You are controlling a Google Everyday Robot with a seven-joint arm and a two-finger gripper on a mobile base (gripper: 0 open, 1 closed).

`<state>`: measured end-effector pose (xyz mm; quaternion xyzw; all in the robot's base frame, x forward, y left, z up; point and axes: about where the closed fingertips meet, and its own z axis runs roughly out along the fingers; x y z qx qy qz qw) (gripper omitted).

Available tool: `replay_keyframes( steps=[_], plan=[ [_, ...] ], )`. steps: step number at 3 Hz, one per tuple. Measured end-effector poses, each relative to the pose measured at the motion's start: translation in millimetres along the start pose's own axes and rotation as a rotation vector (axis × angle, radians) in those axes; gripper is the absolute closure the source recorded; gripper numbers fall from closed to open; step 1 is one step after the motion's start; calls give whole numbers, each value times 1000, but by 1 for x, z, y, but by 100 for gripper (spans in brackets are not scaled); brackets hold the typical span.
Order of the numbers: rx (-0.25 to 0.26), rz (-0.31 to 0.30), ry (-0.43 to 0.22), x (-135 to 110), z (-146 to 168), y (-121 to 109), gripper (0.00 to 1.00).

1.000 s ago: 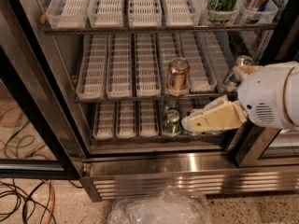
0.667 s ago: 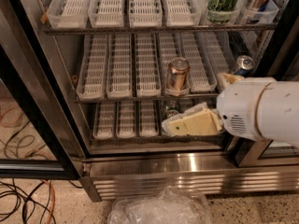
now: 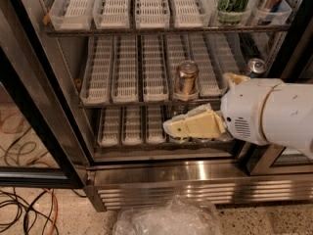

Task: Pick redbull can from top shelf of fridge

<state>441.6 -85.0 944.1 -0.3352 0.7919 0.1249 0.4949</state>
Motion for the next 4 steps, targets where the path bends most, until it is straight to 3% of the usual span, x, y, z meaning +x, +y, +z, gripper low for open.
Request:
replay_keyframes(
  steps=[1, 2, 3, 4],
  plan=[
    [51, 6, -13, 14, 11, 9, 0],
    [136, 49, -66, 26, 33, 5, 0],
    [282, 162, -211, 0, 32, -57, 0],
    [364, 237, -289, -13, 17, -97, 0]
  ],
)
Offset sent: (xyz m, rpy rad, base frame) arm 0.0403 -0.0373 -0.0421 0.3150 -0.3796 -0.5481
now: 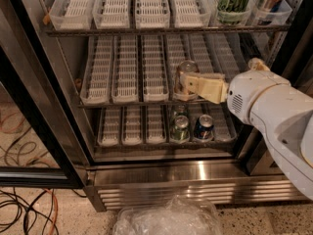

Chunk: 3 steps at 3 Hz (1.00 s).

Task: Pick redbull can from top shelf of fridge

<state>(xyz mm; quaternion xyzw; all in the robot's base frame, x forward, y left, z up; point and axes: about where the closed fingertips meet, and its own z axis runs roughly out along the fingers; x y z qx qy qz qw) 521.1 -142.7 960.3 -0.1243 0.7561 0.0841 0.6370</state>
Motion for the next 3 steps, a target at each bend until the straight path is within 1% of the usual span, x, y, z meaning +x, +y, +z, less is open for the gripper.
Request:
replay_keyframes(
  steps=[1, 2, 3],
  plan=[
    [0, 0, 0, 0, 0, 0, 0],
    [31, 3, -20, -8, 1, -1, 0],
    [140, 15, -67, -12, -8, -36, 0]
  ],
)
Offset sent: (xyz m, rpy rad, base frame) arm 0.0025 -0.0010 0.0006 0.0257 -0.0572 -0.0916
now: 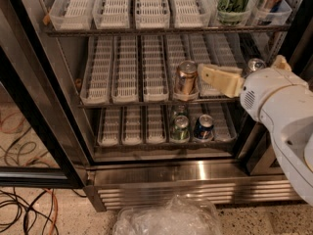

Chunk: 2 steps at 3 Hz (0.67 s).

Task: Pick redbull can from top shelf of fridge

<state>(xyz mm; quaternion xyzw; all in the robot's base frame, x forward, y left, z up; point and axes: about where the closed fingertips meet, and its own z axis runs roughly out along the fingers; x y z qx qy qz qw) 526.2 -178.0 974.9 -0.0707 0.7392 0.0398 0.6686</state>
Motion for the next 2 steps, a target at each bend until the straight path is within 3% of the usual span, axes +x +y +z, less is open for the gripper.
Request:
replay_keyframes(
  steps=[1, 2],
  plan=[
    [134, 69, -37, 28, -15, -45, 0],
    [159, 56, -89, 15, -13, -42, 0]
  ],
)
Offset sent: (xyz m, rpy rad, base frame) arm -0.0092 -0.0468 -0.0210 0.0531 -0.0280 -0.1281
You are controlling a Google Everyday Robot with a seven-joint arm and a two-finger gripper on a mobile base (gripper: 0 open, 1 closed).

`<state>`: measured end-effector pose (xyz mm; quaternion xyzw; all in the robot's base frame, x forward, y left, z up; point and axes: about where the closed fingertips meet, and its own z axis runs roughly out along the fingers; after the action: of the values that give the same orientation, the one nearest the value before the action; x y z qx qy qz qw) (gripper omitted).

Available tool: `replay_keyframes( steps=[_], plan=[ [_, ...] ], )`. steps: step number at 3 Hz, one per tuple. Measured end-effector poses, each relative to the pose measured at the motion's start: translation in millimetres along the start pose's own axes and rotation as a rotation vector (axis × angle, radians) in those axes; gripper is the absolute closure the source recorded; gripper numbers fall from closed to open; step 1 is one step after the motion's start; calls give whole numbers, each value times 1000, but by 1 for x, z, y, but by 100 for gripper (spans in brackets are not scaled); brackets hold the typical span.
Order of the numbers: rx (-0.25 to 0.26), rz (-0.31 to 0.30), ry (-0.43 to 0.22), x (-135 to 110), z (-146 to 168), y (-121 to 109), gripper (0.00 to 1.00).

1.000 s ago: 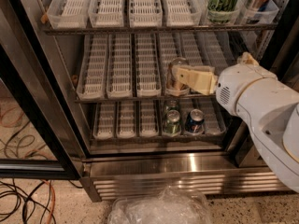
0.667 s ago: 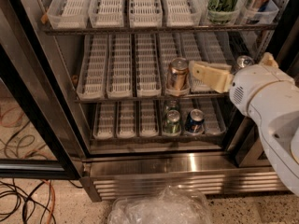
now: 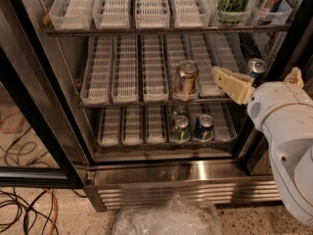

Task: Pick redbull can from top shelf of fridge

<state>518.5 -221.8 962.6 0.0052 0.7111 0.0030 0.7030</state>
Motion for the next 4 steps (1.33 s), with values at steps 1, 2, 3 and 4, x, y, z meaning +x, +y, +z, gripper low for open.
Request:
replay_keyframes(
  steps=[1, 2, 3, 4],
  plan=[
    [-3, -3, 0, 0, -1, 3, 0],
    [1, 1, -22, -7, -5, 9, 0],
    [23, 9, -60, -24, -7, 11, 0],
    [38, 23, -131, -43, -6, 20, 0]
  ],
)
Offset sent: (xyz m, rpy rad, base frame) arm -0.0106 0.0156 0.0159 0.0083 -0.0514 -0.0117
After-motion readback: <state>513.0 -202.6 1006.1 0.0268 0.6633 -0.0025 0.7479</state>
